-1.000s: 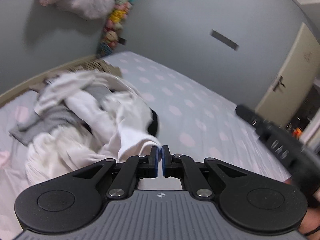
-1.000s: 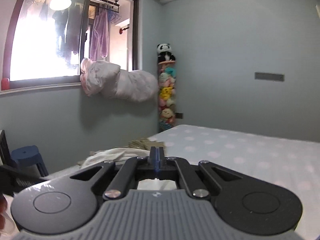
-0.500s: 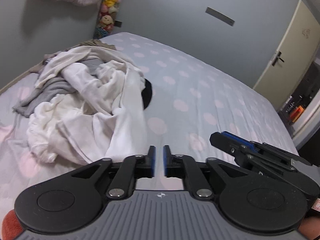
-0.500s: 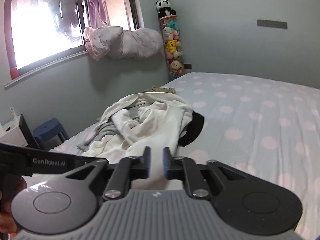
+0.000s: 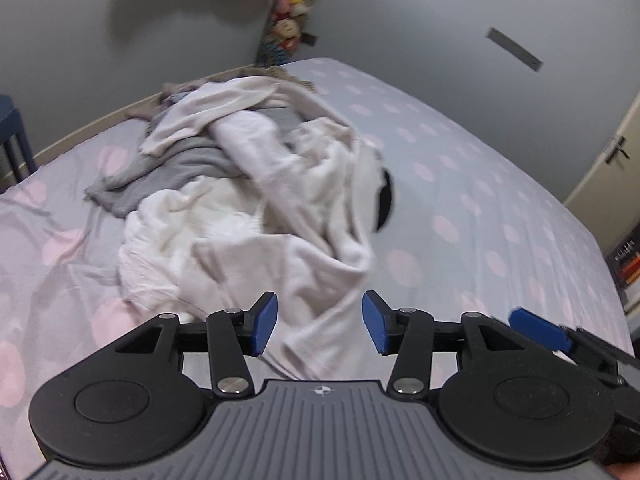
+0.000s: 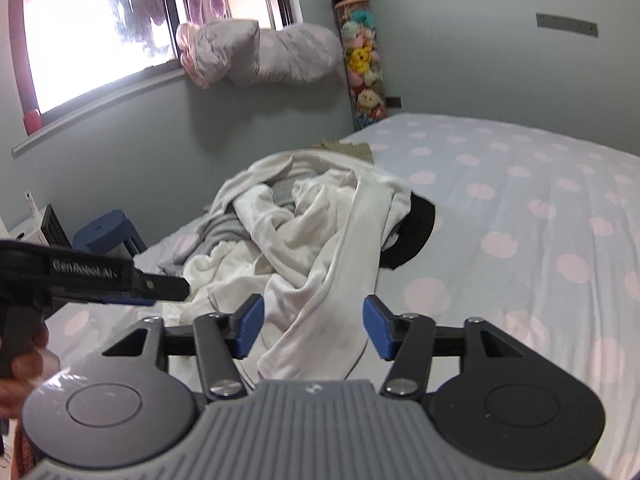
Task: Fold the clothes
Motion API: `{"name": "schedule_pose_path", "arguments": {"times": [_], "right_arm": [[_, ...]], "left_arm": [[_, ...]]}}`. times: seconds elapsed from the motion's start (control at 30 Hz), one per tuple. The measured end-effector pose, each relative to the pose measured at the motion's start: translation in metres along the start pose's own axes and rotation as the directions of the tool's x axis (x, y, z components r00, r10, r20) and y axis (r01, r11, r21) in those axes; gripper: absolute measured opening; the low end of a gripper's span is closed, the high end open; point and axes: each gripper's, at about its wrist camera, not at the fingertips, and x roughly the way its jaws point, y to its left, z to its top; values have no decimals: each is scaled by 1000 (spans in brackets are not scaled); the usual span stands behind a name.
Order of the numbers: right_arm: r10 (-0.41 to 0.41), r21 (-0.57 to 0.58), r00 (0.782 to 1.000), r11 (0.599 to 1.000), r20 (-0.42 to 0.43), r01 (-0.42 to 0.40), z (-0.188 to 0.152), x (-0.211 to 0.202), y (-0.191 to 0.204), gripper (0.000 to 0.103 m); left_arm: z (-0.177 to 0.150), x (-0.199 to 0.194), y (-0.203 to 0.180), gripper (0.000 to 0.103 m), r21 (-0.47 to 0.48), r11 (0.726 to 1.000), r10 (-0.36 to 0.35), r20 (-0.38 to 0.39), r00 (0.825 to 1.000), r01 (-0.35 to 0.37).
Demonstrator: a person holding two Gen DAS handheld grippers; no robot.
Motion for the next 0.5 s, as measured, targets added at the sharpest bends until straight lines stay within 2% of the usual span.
{"name": "schedule_pose_path", "arguments": {"times": [0.07, 0.13, 0.3, 0.5], "right_arm": [[15, 3, 1000, 1000, -26, -14, 2, 19, 0, 70], [29, 6, 999, 1000, -46, -29, 2, 36, 2, 72], [47, 23, 993, 999, -110, -44, 4, 90, -1, 72], [49, 46, 985, 998, -166, -42, 7, 146, -8, 72]], "left_arm": [[9, 11, 13, 46, -32, 999, 6, -16, 1000, -6], [18, 24, 25, 47, -58, 998, 14, -33, 999, -16], [31, 61, 43, 48, -76, 996, 36, -85, 996, -43], [53, 109, 47, 48, -126, 992, -3, -115, 993, -11]]}}
